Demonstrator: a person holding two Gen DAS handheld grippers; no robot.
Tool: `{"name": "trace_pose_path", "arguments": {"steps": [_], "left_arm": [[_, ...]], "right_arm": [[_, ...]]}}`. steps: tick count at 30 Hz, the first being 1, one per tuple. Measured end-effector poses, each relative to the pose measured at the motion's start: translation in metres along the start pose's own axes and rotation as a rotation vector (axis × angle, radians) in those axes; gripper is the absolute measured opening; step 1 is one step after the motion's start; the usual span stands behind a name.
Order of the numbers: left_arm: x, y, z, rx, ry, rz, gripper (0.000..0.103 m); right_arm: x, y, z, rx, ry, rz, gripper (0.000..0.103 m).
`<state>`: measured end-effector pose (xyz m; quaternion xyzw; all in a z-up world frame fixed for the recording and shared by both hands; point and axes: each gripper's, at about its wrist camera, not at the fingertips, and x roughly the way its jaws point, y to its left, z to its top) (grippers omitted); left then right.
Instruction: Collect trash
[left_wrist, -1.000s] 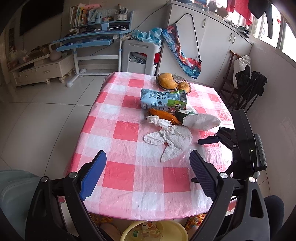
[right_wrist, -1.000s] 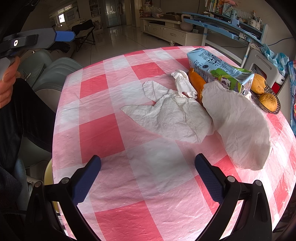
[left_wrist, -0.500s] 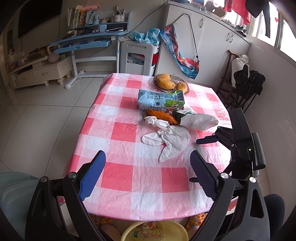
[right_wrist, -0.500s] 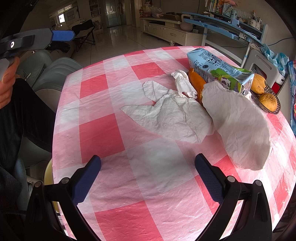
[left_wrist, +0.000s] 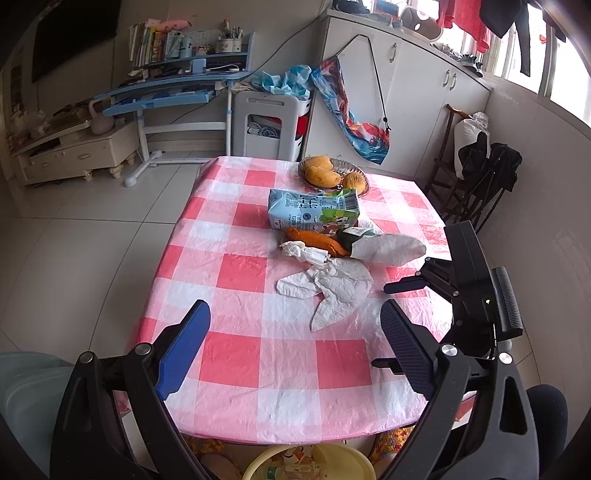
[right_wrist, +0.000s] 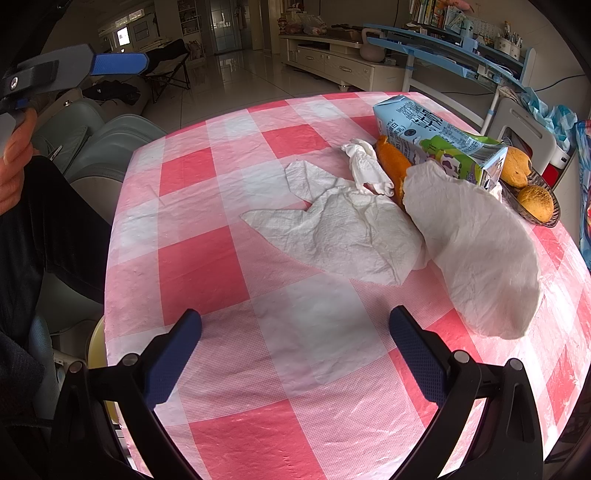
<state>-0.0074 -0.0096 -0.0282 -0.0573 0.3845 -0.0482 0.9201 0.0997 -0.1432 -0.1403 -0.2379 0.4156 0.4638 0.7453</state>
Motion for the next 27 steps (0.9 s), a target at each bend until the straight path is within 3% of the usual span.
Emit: {"name": "trace_pose_path", "arguments": {"steps": [11,27], "left_arm": [[-0.01,-0.017,-0.003,0.055,-0.02,-0.004,0.095],[-0.002,0.006,-0.005,-0.017,0.031,0.008,0.096]], "right_arm": [[0.0,0.0,0.0,0.0,0.0,0.0,0.097],[0.0,0.0,0.0,-0.001,0.0,0.001,0.097]]}}
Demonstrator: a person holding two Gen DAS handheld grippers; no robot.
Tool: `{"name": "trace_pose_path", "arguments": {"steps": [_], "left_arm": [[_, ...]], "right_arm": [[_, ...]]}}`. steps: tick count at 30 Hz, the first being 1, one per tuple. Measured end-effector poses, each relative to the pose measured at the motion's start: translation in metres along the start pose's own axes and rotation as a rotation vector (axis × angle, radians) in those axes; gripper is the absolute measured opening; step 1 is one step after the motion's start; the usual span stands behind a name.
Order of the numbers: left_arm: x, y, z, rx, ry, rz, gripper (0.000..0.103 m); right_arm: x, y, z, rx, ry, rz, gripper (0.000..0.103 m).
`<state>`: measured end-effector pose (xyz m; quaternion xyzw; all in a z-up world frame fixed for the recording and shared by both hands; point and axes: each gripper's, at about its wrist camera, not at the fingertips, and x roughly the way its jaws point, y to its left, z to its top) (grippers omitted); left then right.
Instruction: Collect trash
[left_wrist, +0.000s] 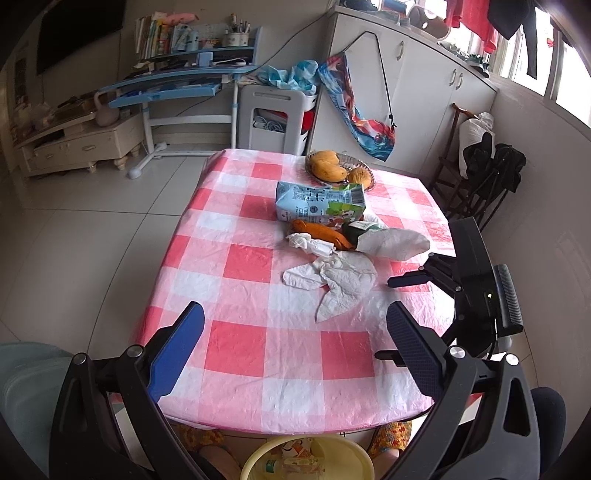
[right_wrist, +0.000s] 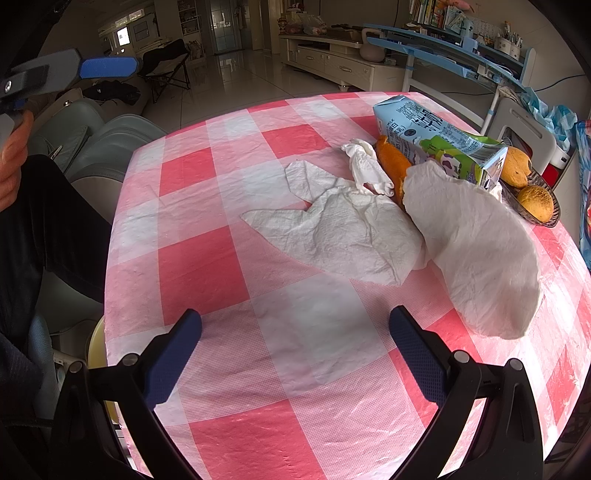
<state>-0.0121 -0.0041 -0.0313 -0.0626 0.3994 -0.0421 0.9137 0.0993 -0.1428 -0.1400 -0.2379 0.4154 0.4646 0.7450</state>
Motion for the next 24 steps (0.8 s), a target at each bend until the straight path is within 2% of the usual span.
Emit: {"name": "trace_pose_path", "arguments": {"steps": [4,7,17,20,24], "left_arm": [[0.003,-0.001,-0.002,0.027,0.005,0.02,0.096],[0.009,0.008,-0.003,0.009,0.016,0.045,0.096],[0.04,0.041,-0.01,-0.137,0.117,-0.002,0.096],[0.046,0.049,-0.008,-0.177,0.122,-0.024,0.096],[0.055,0.051,-0.007,-0.161,0.128,-0.006,0.095]], "right_arm": [[0.0,-0.001,-0.001,0.0,0.0,0.0,0.097],[0.0,-0.002,-0.001,0.0,0.0,0.0,0.097],[0.0,-0.002,-0.001,0.0,0.0,0.001,0.097],[0.0,0.0,0.0,0.0,0.0,0.001,0.097],[0.0,-0.001,0.0,0.0,0.0,0.001,0.097]]}}
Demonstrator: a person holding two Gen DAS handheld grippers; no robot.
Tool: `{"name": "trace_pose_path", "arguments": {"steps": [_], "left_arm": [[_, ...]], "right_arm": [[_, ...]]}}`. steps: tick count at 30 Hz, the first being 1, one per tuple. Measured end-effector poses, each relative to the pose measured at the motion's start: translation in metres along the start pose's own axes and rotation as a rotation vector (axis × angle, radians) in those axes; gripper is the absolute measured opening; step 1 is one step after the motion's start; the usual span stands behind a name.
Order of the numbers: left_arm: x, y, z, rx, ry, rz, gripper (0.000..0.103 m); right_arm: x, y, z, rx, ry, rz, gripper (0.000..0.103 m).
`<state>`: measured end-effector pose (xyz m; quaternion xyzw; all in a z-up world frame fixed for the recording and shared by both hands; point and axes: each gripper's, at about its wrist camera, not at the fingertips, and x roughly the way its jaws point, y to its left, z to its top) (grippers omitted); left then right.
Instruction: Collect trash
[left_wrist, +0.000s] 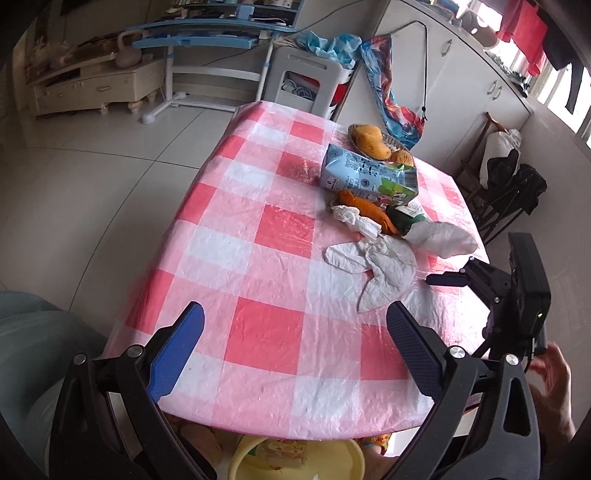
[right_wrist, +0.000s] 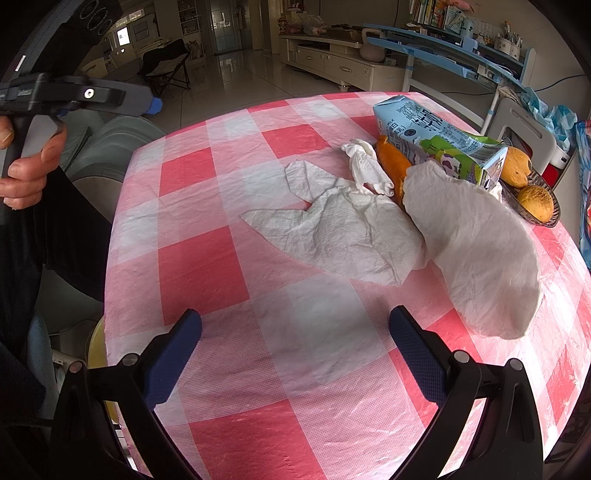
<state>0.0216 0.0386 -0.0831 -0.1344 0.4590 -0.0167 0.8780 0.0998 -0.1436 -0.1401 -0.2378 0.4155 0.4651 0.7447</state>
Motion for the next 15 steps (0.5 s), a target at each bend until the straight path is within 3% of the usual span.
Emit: {"name": "trace_pose_path", "arguments": {"steps": [5,12,15], "left_arm": [[0.016,-0.012,0.001,0.09,0.026,0.024,0.095],[0.056,-0.064,0.012,0.266,0.059,-0.004,0.095],[0.082,-0.082,0.019,0.304,0.082,0.005,0.095]], "right_arm": [[0.0,0.0,0.0,0.0,0.0,0.0,0.097],[0.0,-0.001,0.0,0.009,0.0,0.001,0.097],[-0.004,0.002,-0.005,0.087,0.002,-0.055,0.097]]}}
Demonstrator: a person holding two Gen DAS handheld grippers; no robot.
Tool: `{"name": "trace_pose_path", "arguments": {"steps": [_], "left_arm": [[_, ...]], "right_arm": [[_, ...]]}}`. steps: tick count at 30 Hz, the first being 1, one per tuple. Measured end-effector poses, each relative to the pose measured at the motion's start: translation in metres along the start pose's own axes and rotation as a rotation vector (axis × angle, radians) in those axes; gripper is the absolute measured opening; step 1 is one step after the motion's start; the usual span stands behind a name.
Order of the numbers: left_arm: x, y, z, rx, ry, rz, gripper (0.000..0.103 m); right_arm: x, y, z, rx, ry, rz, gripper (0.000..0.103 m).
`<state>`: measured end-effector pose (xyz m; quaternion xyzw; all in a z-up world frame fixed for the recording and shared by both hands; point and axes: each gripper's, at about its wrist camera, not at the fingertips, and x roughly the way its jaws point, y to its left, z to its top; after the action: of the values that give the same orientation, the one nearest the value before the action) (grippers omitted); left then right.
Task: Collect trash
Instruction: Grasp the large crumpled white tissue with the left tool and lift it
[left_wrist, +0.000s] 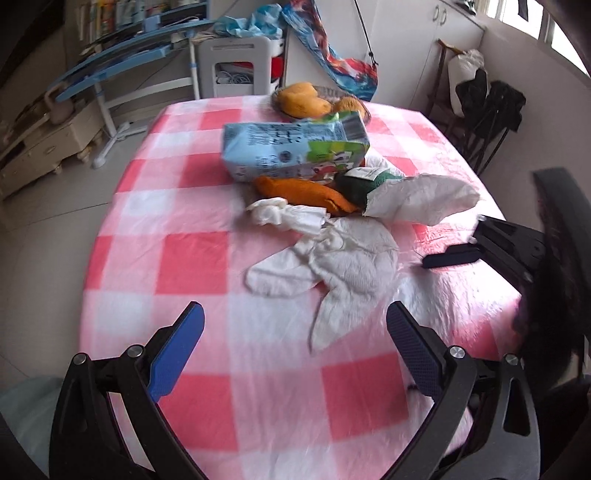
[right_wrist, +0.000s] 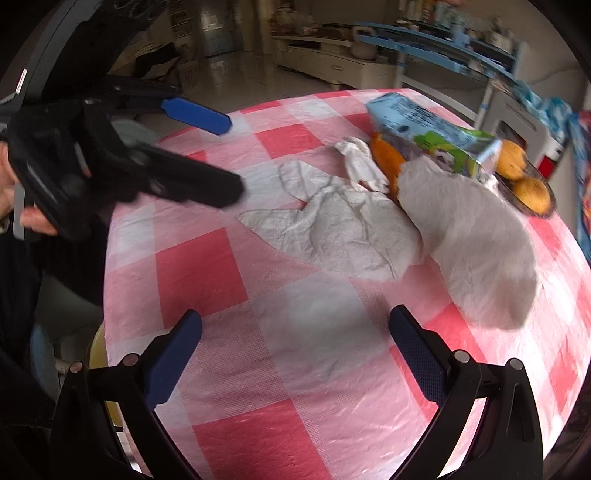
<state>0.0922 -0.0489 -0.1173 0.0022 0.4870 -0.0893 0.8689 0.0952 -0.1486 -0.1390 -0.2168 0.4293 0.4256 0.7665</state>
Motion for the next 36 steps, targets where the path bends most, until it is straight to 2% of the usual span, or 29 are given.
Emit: {"name": "trace_pose_path", "arguments": {"steps": [3,6,7,8,9,10,11,12,13,14,16,20,22,23,24,25,27,30,32,34,35,36], "left_arm": [[0.021,-0.011,0.011,0.007,0.019,-0.011,0.095],[0.037,-0.023,0.02,0.021,0.022,0.004,0.095],[0.042,-0.026,0.02,0.023,0.022,0.015,0.09],[0.045,-0.028,0.02,0.027,0.018,0.032,0.089],[0.045,-0.031,0.02,0.04,0.005,0.053,0.078],[0.044,-0.033,0.02,0.056,-0.001,0.062,0.058],[0.041,-0.034,0.02,0.066,-0.003,0.052,0.047],[0.038,-0.031,0.021,0.06,0.011,0.015,0.024],[0.036,-0.026,0.02,0.04,0.031,-0.023,0.013],[0.033,-0.019,0.018,0.019,0.051,-0.05,0.011],[0.027,-0.006,0.011,0.003,0.08,-0.05,0.008],[0.004,0.019,-0.005,0.021,0.136,-0.039,0.008],[-0.001,0.025,-0.011,0.07,0.175,-0.044,0.009],[-0.003,0.027,-0.015,0.094,0.184,-0.018,0.01],[-0.003,0.029,-0.017,0.106,0.186,0.006,0.021],[-0.005,0.031,-0.017,0.11,0.182,0.03,0.04],[-0.013,0.031,-0.015,0.112,0.134,0.056,0.063],[-0.02,0.02,-0.01,0.155,0.07,0.026,0.077],[-0.017,0.007,-0.012,0.223,0.058,0.029,0.08],[-0.004,-0.005,-0.015,0.286,0.081,0.059,0.08],[0.005,-0.009,-0.018,0.309,0.102,0.083,0.079],[0.009,-0.012,-0.017,0.3,0.091,0.079,0.075]], "right_arm": [[-0.002,0.003,0.001,0.04,0.03,-0.028,0.097],[-0.004,0.006,-0.003,0.053,0.023,-0.036,0.097],[-0.005,0.006,-0.004,0.06,0.026,-0.035,0.097],[-0.006,0.007,-0.004,0.07,0.029,-0.035,0.097],[-0.007,0.008,-0.005,0.073,0.033,-0.039,0.097],[-0.007,0.01,-0.005,0.074,0.042,-0.043,0.097],[-0.006,0.009,-0.004,0.073,0.053,-0.043,0.097],[-0.006,0.009,-0.003,0.069,0.064,-0.041,0.097],[-0.007,0.01,-0.003,0.067,0.068,-0.041,0.097],[-0.007,0.01,-0.003,0.066,0.067,-0.043,0.097],[-0.009,0.013,-0.003,0.052,0.058,-0.043,0.097],[-0.015,0.024,0.0,0.011,0.018,-0.041,0.097],[-0.017,0.028,0.003,-0.004,-0.005,-0.046,0.097],[-0.017,0.031,0.006,-0.01,-0.012,-0.051,0.097],[-0.016,0.033,0.008,-0.015,-0.015,-0.058,0.097],[-0.015,0.034,0.009,-0.017,-0.015,-0.062,0.097],[-0.013,0.036,0.014,-0.023,-0.018,-0.069,0.097],[-0.012,0.033,0.018,-0.026,-0.022,-0.078,0.097],[-0.011,0.029,0.018,-0.018,-0.013,-0.084,0.097],[-0.01,0.025,0.018,-0.014,-0.003,-0.091,0.097],[-0.01,0.024,0.019,-0.011,-0.002,-0.091,0.097],[-0.009,0.023,0.02,-0.01,-0.003,-0.09,0.097]]}}
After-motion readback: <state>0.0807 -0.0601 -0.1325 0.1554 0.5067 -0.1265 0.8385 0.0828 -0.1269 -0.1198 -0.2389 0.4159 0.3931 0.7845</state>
